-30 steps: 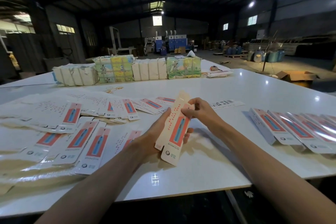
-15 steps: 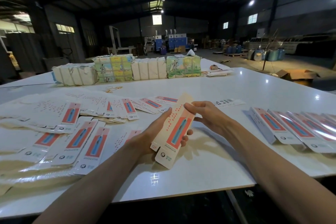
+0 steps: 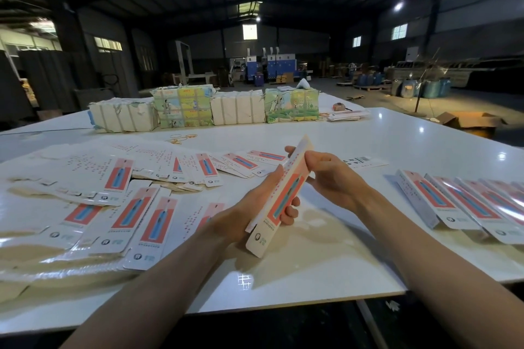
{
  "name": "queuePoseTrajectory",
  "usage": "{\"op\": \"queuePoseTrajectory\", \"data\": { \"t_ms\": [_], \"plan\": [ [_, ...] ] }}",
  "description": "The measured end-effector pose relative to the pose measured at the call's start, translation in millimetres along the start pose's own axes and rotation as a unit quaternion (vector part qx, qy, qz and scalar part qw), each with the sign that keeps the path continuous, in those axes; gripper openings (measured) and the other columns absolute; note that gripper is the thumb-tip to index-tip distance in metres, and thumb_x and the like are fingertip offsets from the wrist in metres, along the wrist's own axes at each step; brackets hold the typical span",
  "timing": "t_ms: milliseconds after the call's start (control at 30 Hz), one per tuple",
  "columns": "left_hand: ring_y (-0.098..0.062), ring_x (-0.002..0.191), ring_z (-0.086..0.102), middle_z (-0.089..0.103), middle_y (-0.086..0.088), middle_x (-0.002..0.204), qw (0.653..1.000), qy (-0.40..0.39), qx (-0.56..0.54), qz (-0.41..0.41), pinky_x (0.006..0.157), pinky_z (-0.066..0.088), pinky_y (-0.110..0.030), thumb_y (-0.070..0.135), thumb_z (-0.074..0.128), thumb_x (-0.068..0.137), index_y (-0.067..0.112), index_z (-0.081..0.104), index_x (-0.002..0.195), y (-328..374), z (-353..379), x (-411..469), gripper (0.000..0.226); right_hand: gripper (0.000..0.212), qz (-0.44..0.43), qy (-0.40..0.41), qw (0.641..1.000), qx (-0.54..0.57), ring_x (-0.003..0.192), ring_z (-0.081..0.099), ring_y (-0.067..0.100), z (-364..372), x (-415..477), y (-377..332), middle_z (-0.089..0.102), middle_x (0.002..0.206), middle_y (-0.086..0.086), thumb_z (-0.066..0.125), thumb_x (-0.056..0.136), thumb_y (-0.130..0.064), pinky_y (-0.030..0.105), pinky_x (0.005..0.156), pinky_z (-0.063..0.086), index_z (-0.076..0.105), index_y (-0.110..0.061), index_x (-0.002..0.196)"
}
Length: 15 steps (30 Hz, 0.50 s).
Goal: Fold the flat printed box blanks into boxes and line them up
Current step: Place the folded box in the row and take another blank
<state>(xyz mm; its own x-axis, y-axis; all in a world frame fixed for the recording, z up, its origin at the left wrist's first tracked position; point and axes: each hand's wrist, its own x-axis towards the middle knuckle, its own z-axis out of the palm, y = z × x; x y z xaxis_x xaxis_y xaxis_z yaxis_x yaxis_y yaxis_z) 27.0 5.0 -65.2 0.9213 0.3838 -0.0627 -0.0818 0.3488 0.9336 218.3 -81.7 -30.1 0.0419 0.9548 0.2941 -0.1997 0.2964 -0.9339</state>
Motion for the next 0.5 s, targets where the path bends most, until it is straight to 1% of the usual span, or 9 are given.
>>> {"op": "queuePoseTrajectory", "data": {
  "t_ms": [67, 133, 167, 200, 267, 333, 400, 433, 500],
  "plan": [
    [-0.018, 0.063, 0.057, 0.059, -0.010, 0.086, 0.999, 0.011, -0.046, -0.004, 0.056, 0.053, -0.025, 0.068, 0.078, 0.080, 0.012, 0.052, 0.128, -0.6, -0.2, 2.1, 0.078, 0.034, -0.006, 0.028, 0.999, -0.014, 0.115, 0.067, 0.029, 3.5, 2.5, 4.2, 0.068, 0.128, 0.018, 0.067, 0.101, -0.030, 0.042, 0.104, 0.050, 0.070, 0.001, 0.115],
    [-0.016, 0.061, 0.056, 0.058, -0.010, 0.086, 0.993, 0.008, -0.115, 0.002, 0.055, 0.053, -0.025, 0.064, 0.070, 0.090, 0.011, 0.053, 0.124, 0.9, -2.4, 0.9, 0.065, 0.030, -0.024, 0.045, 0.999, -0.020, 0.111, 0.070, 0.031, 8.9, 4.6, 7.0, 0.071, 0.116, 0.017, 0.069, 0.102, -0.021, 0.039, 0.099, 0.055, 0.066, -0.003, 0.126],
    [-0.016, 0.061, 0.057, 0.059, -0.010, 0.087, 0.987, 0.001, -0.159, 0.007, 0.056, 0.054, -0.025, 0.061, 0.065, 0.095, 0.011, 0.054, 0.123, 2.2, -3.6, -0.5, 0.058, 0.035, -0.034, 0.057, 0.998, -0.009, 0.112, 0.071, 0.031, 11.9, 5.3, 7.9, 0.074, 0.117, 0.016, 0.070, 0.100, -0.015, 0.036, 0.095, 0.058, 0.063, -0.009, 0.134],
    [-0.016, 0.062, 0.059, 0.059, -0.011, 0.088, 0.980, -0.007, -0.198, 0.011, 0.057, 0.056, -0.026, 0.059, 0.062, 0.099, 0.011, 0.055, 0.121, 3.6, -4.4, -2.5, 0.053, 0.045, -0.040, 0.068, 0.997, 0.004, 0.113, 0.072, 0.032, 14.9, 5.6, 8.7, 0.075, 0.120, 0.016, 0.071, 0.098, -0.013, 0.034, 0.092, 0.060, 0.057, -0.016, 0.141],
    [-0.017, 0.064, 0.060, 0.060, -0.011, 0.090, 0.973, -0.015, -0.230, 0.016, 0.060, 0.056, -0.027, 0.057, 0.059, 0.102, 0.010, 0.057, 0.119, 5.8, -3.4, -5.8, 0.051, 0.060, -0.036, 0.077, 0.996, -0.001, 0.112, 0.074, 0.032, 20.1, 5.2, 11.0, 0.076, 0.122, 0.017, 0.075, 0.095, -0.018, 0.033, 0.088, 0.062, 0.046, -0.028, 0.146],
    [-0.018, 0.065, 0.061, 0.061, -0.011, 0.090, 0.976, -0.011, -0.219, 0.015, 0.061, 0.057, -0.028, 0.060, 0.053, 0.105, 0.009, 0.058, 0.119, 5.2, 0.0, -6.5, 0.053, 0.062, -0.025, 0.069, 0.995, -0.063, 0.110, 0.075, 0.032, 24.8, 3.6, 14.9, 0.078, 0.116, 0.015, 0.077, 0.092, -0.028, 0.035, 0.089, 0.063, 0.043, -0.033, 0.144],
    [-0.019, 0.066, 0.064, 0.064, -0.012, 0.090, 0.981, 0.005, -0.194, 0.013, 0.062, 0.058, -0.030, 0.061, 0.049, 0.105, 0.009, 0.059, 0.119, 6.3, 4.9, -6.7, 0.055, 0.058, -0.032, 0.065, 0.992, -0.099, 0.107, 0.076, 0.031, 26.7, 2.0, 17.6, 0.079, 0.112, 0.014, 0.076, 0.092, -0.034, 0.036, 0.090, 0.063, 0.047, -0.035, 0.141],
    [-0.021, 0.069, 0.067, 0.067, -0.013, 0.092, 0.986, 0.030, -0.162, 0.014, 0.064, 0.059, -0.031, 0.063, 0.049, 0.104, 0.009, 0.060, 0.120, 7.3, 7.6, -7.3, 0.058, 0.056, -0.036, 0.066, 0.993, -0.095, 0.107, 0.076, 0.031, 26.0, 1.2, 17.2, 0.079, 0.111, 0.014, 0.076, 0.093, -0.032, 0.036, 0.088, 0.063, 0.048, -0.035, 0.141],
    [-0.030, 0.085, 0.076, 0.076, -0.016, 0.106, 0.992, 0.112, -0.060, 0.020, 0.072, 0.064, -0.038, 0.069, 0.047, 0.100, 0.012, 0.066, 0.124, 7.3, 9.4, -6.6, 0.065, 0.058, -0.034, 0.068, 0.995, -0.062, 0.104, 0.076, 0.030, 22.6, 0.7, 12.6, 0.079, 0.110, 0.015, 0.076, 0.093, -0.027, 0.036, 0.085, 0.063, 0.049, -0.031, 0.144]
  ]
}}
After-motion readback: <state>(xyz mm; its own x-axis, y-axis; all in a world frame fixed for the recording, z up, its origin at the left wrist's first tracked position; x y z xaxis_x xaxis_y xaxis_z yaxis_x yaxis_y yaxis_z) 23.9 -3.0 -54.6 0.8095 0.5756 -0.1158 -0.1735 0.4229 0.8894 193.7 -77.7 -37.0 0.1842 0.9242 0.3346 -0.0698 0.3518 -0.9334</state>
